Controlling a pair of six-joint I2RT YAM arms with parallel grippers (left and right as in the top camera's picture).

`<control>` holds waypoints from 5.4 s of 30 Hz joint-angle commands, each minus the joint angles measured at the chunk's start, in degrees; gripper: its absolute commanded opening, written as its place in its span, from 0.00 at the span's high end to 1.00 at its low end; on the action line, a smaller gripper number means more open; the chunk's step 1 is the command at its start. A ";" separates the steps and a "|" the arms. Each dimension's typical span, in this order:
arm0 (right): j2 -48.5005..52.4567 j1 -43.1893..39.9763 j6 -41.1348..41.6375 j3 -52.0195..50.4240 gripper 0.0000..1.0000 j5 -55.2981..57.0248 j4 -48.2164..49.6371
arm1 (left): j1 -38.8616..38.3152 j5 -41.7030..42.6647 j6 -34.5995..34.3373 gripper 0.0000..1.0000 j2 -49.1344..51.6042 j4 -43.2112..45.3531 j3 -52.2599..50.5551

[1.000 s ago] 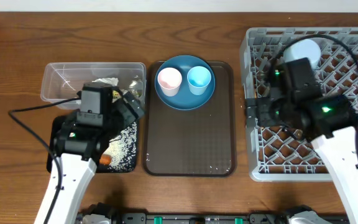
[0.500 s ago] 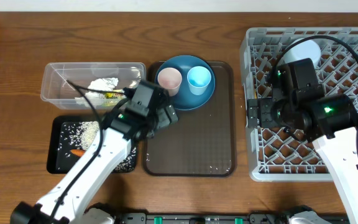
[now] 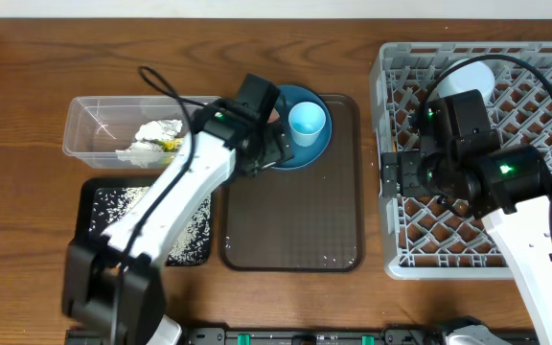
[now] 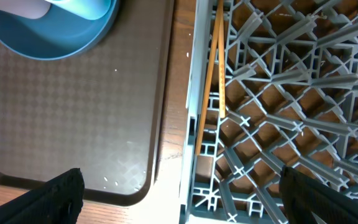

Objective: Sort waste into correct bins and load items into the dishwasher rack

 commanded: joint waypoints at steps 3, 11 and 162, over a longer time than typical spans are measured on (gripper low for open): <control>0.07 -0.15 0.66 0.15 0.01 0.13 -0.02 | -1.38 4.22 -1.92 0.12 5.60 4.79 0.76; 0.07 -0.15 0.66 0.15 0.01 0.13 -0.02 | -1.92 4.15 -6.45 0.43 10.49 7.89 0.66; 0.09 -0.15 0.63 0.15 0.01 0.13 -0.02 | -17.00 -21.49 35.65 0.76 -11.87 17.90 -19.54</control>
